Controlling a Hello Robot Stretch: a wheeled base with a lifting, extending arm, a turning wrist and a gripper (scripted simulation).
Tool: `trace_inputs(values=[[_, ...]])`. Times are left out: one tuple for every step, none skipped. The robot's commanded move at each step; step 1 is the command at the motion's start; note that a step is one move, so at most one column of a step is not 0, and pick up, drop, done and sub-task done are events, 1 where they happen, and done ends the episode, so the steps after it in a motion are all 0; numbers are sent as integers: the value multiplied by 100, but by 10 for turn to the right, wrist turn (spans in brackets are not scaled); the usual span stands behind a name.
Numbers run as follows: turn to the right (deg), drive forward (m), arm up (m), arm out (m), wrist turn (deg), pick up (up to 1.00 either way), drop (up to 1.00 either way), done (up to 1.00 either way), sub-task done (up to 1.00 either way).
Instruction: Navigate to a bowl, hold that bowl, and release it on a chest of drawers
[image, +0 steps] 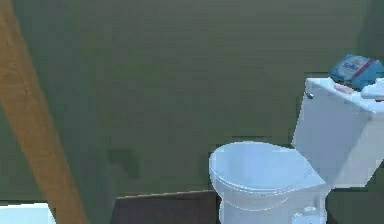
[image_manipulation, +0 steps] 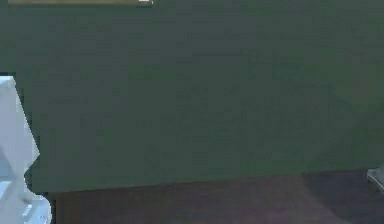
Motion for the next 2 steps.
trace_inputs(values=[[-390, 0, 0, 0, 0, 0, 0, 0, 0], [0, 25, 0, 0, 0, 0, 0, 0, 0]])
